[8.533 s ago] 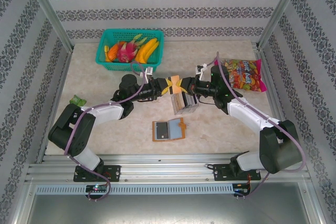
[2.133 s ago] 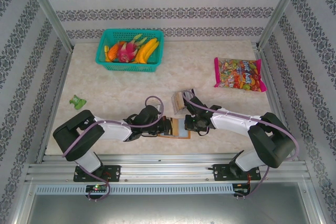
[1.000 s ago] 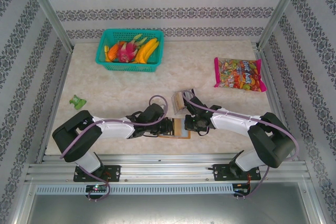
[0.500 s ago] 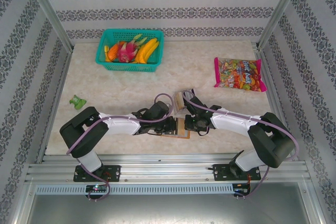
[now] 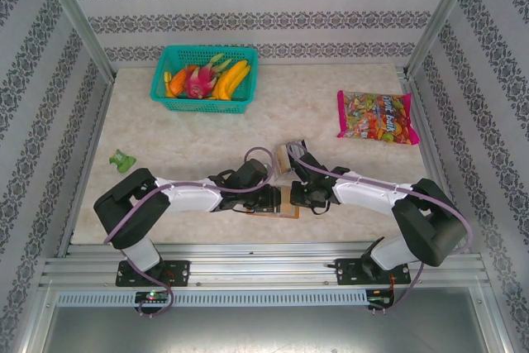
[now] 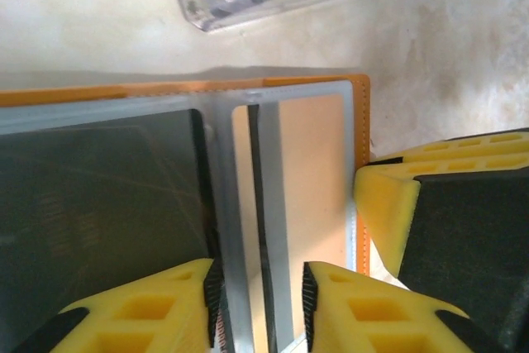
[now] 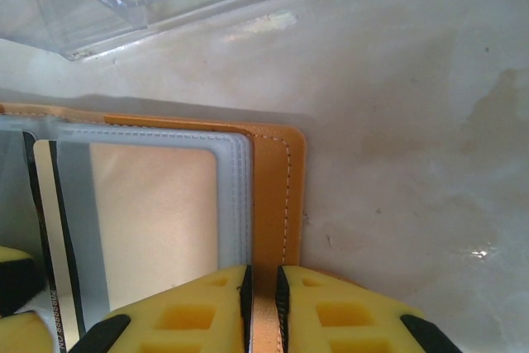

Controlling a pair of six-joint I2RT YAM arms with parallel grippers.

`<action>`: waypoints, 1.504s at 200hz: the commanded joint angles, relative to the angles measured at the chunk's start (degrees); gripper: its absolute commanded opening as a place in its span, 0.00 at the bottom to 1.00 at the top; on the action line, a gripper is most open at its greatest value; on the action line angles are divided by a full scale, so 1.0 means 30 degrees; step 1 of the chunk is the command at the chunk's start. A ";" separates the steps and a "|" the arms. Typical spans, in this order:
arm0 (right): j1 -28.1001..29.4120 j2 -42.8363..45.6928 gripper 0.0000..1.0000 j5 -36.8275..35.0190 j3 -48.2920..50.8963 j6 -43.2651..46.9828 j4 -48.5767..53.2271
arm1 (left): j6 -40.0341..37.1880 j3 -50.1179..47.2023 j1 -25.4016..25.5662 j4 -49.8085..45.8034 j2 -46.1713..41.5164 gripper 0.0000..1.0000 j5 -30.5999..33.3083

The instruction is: Put the credit cards into the card holder

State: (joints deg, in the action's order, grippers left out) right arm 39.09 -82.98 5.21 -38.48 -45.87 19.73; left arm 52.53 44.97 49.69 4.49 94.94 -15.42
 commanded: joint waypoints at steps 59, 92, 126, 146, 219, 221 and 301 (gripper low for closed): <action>0.0047 0.2213 0.23 -0.0594 -0.0405 0.0580 0.0585 | -0.0431 -0.0776 0.0311 -0.3043 -0.2913 0.44 0.3610; 0.0665 0.2109 0.16 0.0106 -0.0785 0.0471 -0.0471 | 0.0006 -0.0548 0.0169 -0.5139 -0.3459 0.49 0.5413; 0.1525 0.0510 0.08 0.0769 -0.1806 0.0516 -0.1294 | -0.0230 -0.0556 -0.0070 -0.4693 -0.3275 0.42 0.4802; 0.2037 -0.0898 0.06 0.0981 -0.2722 0.0582 -0.1228 | -0.0199 -0.0283 -0.0086 -0.4950 -0.2744 0.43 0.4743; 0.2480 -0.3426 0.02 -0.0518 -0.3791 0.0376 0.0789 | 0.0095 0.0104 -0.0100 -0.5093 -0.1084 0.42 0.4583; 0.2485 -0.3395 0.02 -0.0590 -0.3735 0.0377 0.0862 | 0.0096 0.0121 -0.0114 -0.5114 -0.1029 0.41 0.4576; 0.2258 -0.2308 0.08 -0.0882 -0.2749 0.0723 0.1270 | 0.0375 -0.0018 -0.0099 -0.5367 0.0007 0.34 0.4569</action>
State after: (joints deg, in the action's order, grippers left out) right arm 46.00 -91.74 4.08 -48.07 -44.60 21.32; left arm 52.93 45.19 49.71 -10.11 92.71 -1.72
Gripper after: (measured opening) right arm 0.073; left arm 0.338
